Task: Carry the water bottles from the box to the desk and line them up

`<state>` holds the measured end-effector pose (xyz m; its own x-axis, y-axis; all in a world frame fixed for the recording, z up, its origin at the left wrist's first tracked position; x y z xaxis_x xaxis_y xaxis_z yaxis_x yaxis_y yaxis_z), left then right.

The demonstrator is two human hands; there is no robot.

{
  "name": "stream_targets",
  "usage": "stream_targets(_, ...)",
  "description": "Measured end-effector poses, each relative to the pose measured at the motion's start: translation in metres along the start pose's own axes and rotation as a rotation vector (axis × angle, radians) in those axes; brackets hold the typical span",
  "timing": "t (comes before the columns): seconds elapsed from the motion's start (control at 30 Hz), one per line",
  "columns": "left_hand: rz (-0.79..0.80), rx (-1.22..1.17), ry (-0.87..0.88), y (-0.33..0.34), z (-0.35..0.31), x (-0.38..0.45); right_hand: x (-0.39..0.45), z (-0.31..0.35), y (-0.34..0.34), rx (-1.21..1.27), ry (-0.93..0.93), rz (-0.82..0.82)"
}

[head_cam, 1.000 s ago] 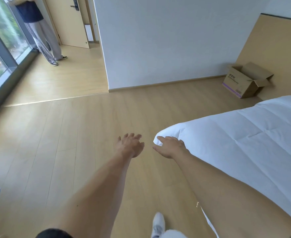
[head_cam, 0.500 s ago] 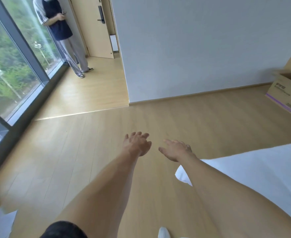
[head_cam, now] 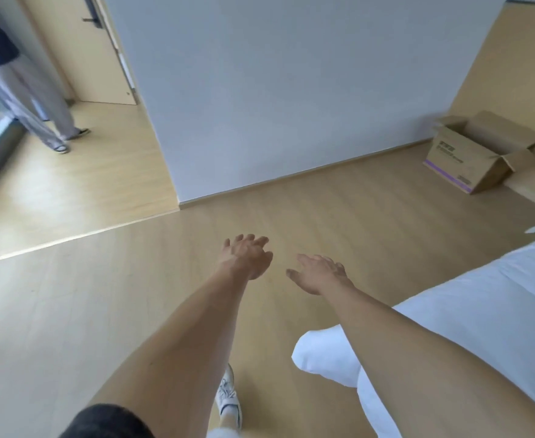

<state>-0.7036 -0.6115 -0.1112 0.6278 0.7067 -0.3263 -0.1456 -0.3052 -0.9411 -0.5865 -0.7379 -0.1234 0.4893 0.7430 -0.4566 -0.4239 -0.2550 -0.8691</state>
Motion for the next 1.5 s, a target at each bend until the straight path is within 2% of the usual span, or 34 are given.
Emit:
stream_targets(0.3, 0.051, 0.019, 0.248, -0.047, -0.013, 0.17, 0.13, -0.002, -0.067, 0.074, 0.243, -0.019)
stream_targets(0.6, 0.07, 0.099, 0.451, -0.1, -0.052, 0.29, 0.21, -0.016, -0.14, 0.165, 0.406, -0.115)
stream_targets(0.87, 0.066, 0.174, 0.563, -0.124, -0.118, 0.385, 0.279, -0.091, -0.172, 0.22, 0.562, -0.115)
stream_targets(1.13, 0.099, 0.241, 0.59, -0.161, -0.215, 0.506, 0.381, -0.189, -0.239, 0.311, 0.582, -0.149)
stream_targets(1.5, 0.145, 0.231, 0.627, -0.186, -0.342, 0.626, 0.468, -0.319, -0.316, 0.326, 0.664, -0.129)
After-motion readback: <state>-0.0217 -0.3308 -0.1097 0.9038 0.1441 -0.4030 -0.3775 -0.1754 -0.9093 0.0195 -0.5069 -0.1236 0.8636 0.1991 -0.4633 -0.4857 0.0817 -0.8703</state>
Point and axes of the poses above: each hand's wrist, its own x-axis towards the middle knuckle, its own y-axis out of the palm, z = x × y, the point moved 3 cm from there along x, towards the middle knuckle, and after that the axes turned 1 degree about z, right-handed, at the moved point
